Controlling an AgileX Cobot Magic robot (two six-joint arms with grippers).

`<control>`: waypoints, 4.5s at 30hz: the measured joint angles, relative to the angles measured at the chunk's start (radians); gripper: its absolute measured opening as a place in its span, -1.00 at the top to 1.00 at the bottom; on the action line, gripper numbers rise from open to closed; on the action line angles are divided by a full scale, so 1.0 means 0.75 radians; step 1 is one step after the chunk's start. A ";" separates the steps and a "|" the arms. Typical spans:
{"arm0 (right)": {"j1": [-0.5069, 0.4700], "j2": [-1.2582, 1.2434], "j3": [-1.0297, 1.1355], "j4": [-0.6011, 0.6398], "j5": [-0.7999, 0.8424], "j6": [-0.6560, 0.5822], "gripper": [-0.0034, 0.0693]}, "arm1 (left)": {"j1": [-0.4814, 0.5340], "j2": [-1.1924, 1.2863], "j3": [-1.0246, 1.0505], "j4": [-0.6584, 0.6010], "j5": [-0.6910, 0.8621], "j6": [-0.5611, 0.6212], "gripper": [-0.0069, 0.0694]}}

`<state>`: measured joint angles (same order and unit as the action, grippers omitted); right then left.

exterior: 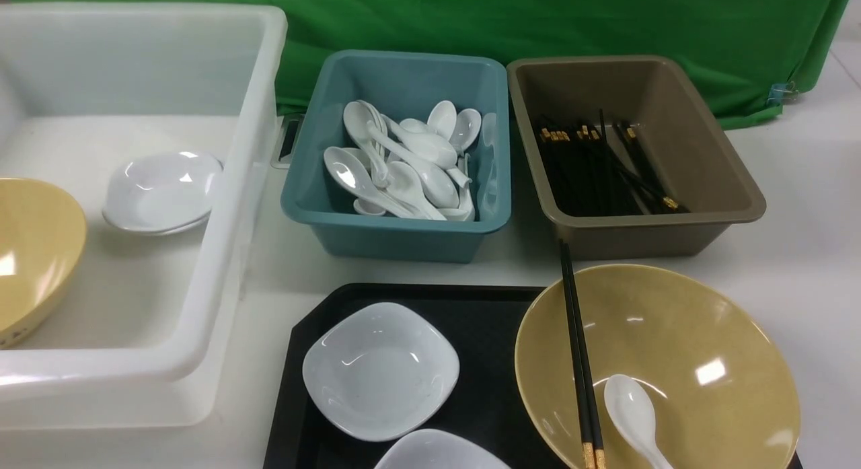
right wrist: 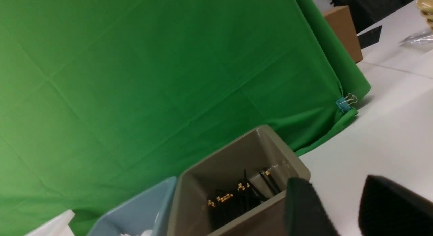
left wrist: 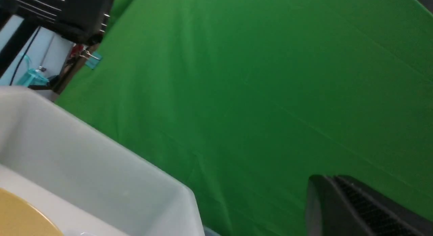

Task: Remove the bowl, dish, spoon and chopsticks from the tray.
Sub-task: Use the right arm to grab the chopsticks, then use the right arm to put the chopsticks into the small storage box on the right

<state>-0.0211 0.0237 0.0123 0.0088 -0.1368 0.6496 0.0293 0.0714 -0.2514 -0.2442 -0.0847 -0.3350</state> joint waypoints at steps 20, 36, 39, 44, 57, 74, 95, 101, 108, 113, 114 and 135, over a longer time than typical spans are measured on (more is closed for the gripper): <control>0.000 0.039 -0.188 -0.002 0.219 -0.339 0.89 | 0.000 0.370 -0.177 0.108 0.466 0.100 0.76; 0.000 0.294 -0.232 -0.003 0.148 -0.367 0.89 | 0.000 0.371 -0.177 0.108 0.520 0.136 0.76; 0.000 0.294 -0.232 -0.003 0.102 -0.370 0.89 | 0.000 0.371 -0.177 0.108 0.527 0.136 0.76; 0.000 0.294 -0.238 -0.004 0.087 -0.375 0.89 | 0.000 0.371 -0.177 0.108 0.528 0.139 0.76; 0.000 0.883 -1.115 0.103 1.354 -0.878 0.89 | 0.000 0.372 -0.177 0.108 0.514 0.190 0.76; 0.546 1.841 -1.635 0.224 1.527 -0.839 -0.01 | 0.000 0.372 -0.177 0.079 0.530 0.219 0.76; 0.731 2.367 -1.765 0.162 1.460 -0.644 -0.62 | 0.000 0.372 -0.177 0.079 0.535 0.279 0.76; 0.731 2.395 -1.765 0.163 1.497 -0.671 0.25 | 0.000 0.372 -0.177 0.079 0.536 0.279 0.76; 0.731 2.326 -1.766 0.154 1.595 -0.753 0.84 | 0.000 0.372 -0.177 0.078 0.548 0.284 0.76; 0.731 2.224 -1.766 0.153 1.588 -0.756 0.84 | 0.000 0.392 -0.210 0.022 0.515 0.383 0.76; 0.731 2.217 -1.767 0.153 1.585 -0.760 0.84 | 0.000 0.405 -0.227 0.003 0.512 0.406 0.76; 0.470 2.316 -2.097 0.386 1.781 -0.921 0.85 | -0.295 1.381 -0.853 -0.891 1.068 1.452 0.84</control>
<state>0.3317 1.7607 -1.5606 0.2986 1.1991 -0.0408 -0.1919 1.1069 -0.8912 -0.9123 0.7160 0.7539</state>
